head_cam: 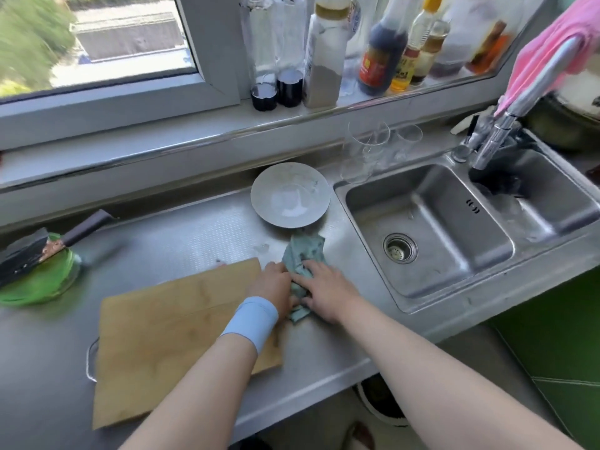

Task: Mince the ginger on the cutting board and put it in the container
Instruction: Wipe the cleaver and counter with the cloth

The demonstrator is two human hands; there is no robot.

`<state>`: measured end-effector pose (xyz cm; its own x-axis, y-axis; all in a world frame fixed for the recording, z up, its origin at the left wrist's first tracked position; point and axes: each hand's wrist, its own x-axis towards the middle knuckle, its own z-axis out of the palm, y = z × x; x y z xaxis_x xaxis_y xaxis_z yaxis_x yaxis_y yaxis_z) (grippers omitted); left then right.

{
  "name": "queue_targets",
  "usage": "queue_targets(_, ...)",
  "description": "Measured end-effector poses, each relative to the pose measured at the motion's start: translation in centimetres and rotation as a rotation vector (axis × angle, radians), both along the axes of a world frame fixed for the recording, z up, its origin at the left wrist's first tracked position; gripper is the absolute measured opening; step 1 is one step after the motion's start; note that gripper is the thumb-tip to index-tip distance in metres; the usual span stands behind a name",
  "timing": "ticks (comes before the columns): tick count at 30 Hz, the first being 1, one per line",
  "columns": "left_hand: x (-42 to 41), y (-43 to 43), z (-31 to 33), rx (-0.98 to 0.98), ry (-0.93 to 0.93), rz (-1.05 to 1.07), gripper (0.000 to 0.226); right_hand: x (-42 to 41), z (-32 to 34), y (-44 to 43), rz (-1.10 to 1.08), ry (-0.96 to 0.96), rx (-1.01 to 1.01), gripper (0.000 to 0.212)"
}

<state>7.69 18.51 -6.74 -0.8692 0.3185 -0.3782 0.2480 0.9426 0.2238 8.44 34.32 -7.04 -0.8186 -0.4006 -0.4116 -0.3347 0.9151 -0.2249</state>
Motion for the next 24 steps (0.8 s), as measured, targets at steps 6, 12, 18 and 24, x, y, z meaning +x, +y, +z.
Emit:
queue_targets(6, 3.2, 6.8, 0.5, 0.049, -0.103, 0.053, 0.034, 3.3, 0.5, 7.0, -0.031, -0.003, -0.043, 0.059)
queue_targets(12, 7.2, 13.7, 1.5, 0.129, -0.126, -0.025, 0.024, 8.9, 0.7, 14.0, -0.172, -0.027, -0.099, 0.050)
queue_targets(18, 10.7, 19.8, 1.4, 0.174, -0.214, -0.215, 0.021, 15.1, 1.0, 19.6, -0.366, -0.068, -0.074, 0.043)
queue_targets(24, 12.9, 24.8, 2.7, 0.168, -0.308, -0.389, 0.024, 19.4, 3.2, 23.6, -0.501, -0.058, 0.045, 0.047)
